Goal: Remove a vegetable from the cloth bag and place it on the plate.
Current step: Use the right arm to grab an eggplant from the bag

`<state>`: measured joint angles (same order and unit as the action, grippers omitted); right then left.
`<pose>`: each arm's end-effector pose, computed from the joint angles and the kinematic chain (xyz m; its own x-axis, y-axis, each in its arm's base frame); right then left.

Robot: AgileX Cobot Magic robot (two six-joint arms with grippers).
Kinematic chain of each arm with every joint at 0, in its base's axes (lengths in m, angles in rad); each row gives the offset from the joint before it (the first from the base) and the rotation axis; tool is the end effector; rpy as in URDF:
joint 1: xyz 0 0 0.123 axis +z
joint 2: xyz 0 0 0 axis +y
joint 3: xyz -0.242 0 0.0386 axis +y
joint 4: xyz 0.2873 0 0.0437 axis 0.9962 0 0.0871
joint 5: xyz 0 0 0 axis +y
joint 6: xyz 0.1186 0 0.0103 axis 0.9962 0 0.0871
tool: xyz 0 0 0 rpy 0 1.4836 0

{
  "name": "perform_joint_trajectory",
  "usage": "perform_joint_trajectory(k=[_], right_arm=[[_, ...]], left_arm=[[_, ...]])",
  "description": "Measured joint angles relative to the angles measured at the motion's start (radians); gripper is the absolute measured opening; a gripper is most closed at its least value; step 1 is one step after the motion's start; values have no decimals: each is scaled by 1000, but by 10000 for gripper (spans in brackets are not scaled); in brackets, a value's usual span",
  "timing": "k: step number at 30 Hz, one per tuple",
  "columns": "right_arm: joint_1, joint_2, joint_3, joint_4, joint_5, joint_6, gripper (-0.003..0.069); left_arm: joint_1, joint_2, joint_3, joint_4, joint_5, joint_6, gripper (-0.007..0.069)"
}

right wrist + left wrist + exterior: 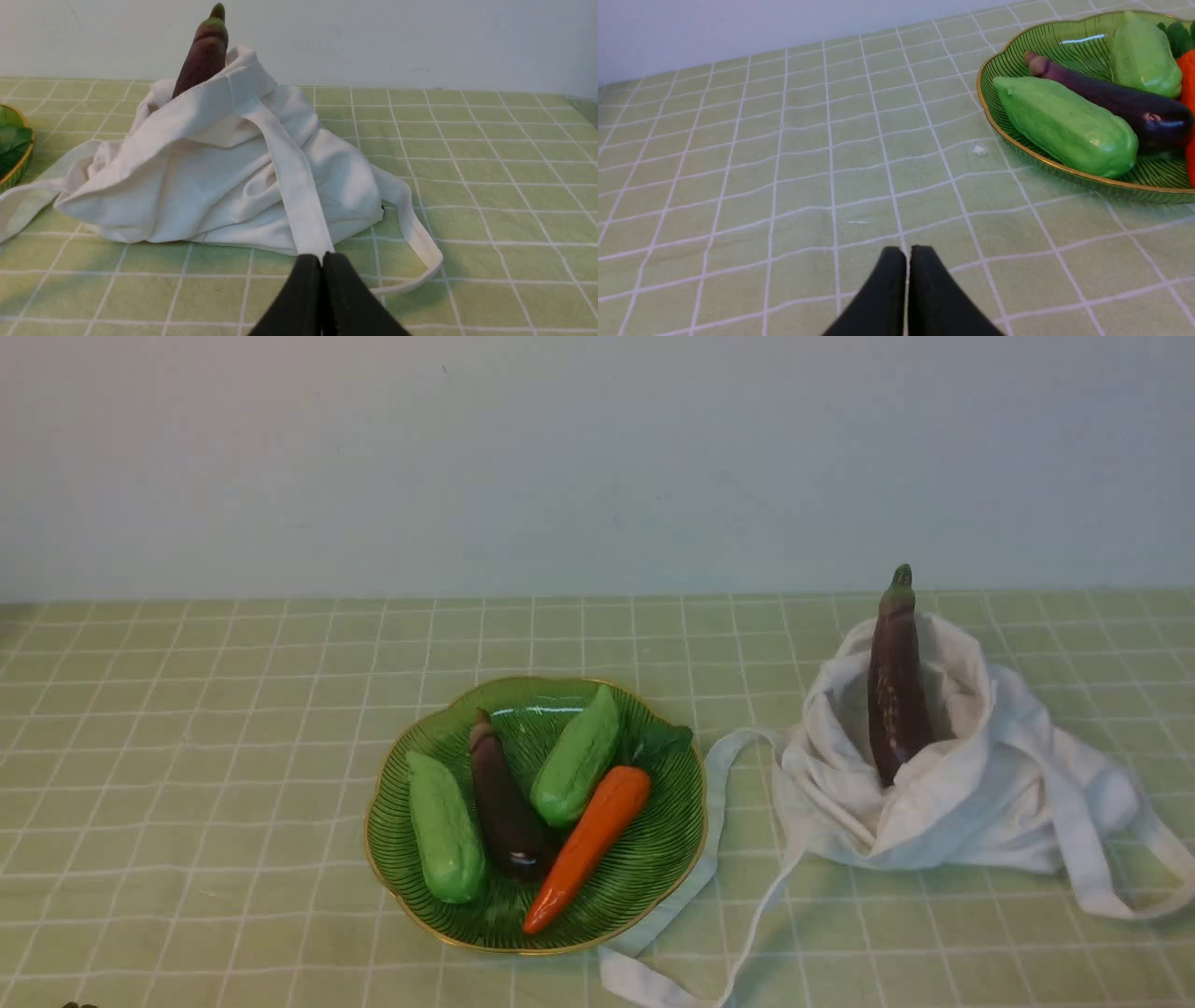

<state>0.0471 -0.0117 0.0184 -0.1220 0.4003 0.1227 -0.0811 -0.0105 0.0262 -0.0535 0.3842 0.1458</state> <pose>0.1582 0.0018 0.1634 -0.3115 -0.0044 -0.9502 0.0012 1.0000 -0.0050 0.1581 -0.0152 0.1616 -0.2951 0.1203 -0.9478 0.1289 0.9880 0.0853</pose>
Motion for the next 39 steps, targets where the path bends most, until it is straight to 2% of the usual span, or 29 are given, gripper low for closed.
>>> perform_joint_trajectory(k=[34,37,39], right_arm=[[0,0,0,0,0,-10,-15],[0,0,2,23,-22,-10,-15],[0,0,10,94,-84,-10,-15]], left_arm=[[0,0,0,0,0,0,-5],[0,0,0,0,0,0,-5],[0,0,0,0,0,0,-5]])
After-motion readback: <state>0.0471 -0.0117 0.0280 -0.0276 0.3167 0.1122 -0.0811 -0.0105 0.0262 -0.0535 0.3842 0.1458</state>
